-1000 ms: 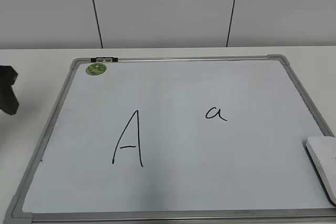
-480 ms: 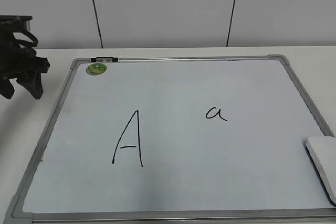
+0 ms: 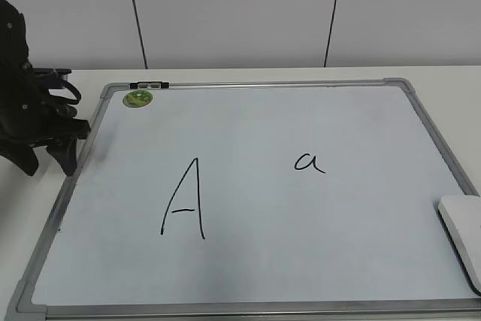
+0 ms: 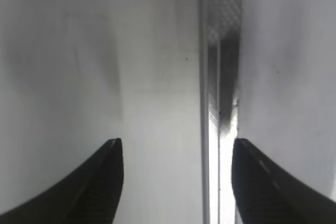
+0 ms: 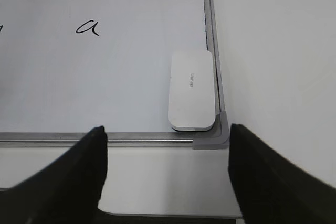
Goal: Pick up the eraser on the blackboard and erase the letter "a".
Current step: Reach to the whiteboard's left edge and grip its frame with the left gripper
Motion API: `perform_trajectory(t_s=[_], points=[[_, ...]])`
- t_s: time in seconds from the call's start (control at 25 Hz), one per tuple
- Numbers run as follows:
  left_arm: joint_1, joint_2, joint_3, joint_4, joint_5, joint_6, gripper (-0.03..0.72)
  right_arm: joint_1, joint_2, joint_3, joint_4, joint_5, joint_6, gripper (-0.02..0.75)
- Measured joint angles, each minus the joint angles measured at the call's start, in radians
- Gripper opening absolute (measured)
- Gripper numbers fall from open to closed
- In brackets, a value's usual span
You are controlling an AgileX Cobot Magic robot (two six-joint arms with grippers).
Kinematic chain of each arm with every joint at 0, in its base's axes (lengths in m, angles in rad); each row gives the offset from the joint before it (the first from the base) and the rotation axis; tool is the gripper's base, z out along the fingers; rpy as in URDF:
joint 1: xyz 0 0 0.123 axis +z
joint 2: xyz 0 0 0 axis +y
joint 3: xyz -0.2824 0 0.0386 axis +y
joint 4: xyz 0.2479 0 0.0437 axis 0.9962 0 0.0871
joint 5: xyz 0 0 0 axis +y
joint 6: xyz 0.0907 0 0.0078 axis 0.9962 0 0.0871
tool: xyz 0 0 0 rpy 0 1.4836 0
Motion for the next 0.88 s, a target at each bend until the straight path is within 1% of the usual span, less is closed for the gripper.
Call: perform_trajectory(t_s=[0.2,0.4,0.8,0.88], points=[[0.000,0.012,0.000,0.000,-0.023,0.000,0.470,0.000,0.000,0.000,0.000,0.000,0.000,0.534],[0.000,0.020,0.000,0.000,-0.029,0.000,0.426,0.000,0.000,0.000,0.000,0.000,0.000,0.534],[0.000,0.046,-0.007,-0.025,-0.035,0.000,0.411,0.000,0.000,0.000,0.000,0.002,0.000,0.534],[0.000,0.047,-0.010,-0.028,-0.035,0.000,0.396,0.000,0.000,0.000,0.000,0.002,0.000,0.534]])
